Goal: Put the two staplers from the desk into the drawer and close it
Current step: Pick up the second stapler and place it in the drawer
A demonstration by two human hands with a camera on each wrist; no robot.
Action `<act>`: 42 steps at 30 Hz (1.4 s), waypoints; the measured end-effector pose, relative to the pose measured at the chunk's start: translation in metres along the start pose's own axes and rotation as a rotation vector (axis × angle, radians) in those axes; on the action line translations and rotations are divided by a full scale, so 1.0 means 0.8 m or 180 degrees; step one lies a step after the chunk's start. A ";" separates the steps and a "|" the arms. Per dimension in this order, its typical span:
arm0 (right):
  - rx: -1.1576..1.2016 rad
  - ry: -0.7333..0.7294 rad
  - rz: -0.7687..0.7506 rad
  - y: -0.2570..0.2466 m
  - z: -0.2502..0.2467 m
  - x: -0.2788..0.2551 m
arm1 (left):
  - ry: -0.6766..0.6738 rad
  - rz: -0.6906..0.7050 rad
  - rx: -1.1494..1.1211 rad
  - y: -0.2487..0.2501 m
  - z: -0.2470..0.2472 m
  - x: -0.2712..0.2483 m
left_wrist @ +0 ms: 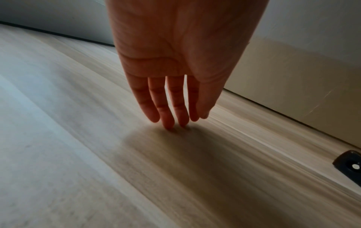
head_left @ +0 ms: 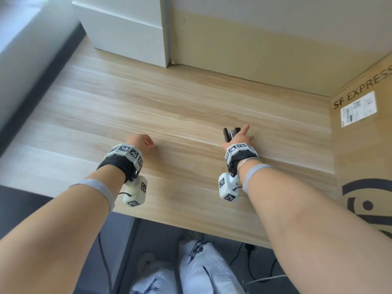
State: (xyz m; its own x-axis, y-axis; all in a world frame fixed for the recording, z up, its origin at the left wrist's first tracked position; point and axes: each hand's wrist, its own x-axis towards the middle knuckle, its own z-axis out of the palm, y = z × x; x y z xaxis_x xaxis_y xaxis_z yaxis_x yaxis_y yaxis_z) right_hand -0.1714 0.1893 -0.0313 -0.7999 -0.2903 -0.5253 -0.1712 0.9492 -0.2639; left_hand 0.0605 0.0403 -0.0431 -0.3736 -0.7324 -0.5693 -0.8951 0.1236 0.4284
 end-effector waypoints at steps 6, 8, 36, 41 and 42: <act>-0.0335 -0.0003 -0.0419 -0.012 0.017 -0.033 | 0.0061 0.0026 0.0097 -0.015 -0.008 -0.016; -0.0289 -0.0097 -0.0546 -0.020 0.025 -0.049 | 0.0123 0.0065 0.0134 -0.025 -0.011 -0.024; -0.1006 -0.1749 -0.2507 -0.133 0.335 -0.386 | 0.0366 -0.0858 -0.0140 -0.402 -0.027 -0.180; -0.1060 -0.2022 -0.1842 -0.105 0.402 -0.383 | 0.0240 -0.1036 -0.0197 -0.449 0.010 -0.175; -0.0965 -0.1989 -0.1637 -0.099 0.416 -0.379 | 0.0218 -0.1070 -0.0208 -0.456 0.018 -0.172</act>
State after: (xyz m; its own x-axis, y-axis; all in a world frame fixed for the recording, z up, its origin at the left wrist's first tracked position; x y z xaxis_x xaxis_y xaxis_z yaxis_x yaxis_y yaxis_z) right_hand 0.2764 0.1619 -0.1201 -0.1333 -0.6216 -0.7719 -0.6423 0.6473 -0.4104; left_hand 0.4352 0.1057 -0.1313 -0.0413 -0.7683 -0.6388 -0.9470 -0.1737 0.2701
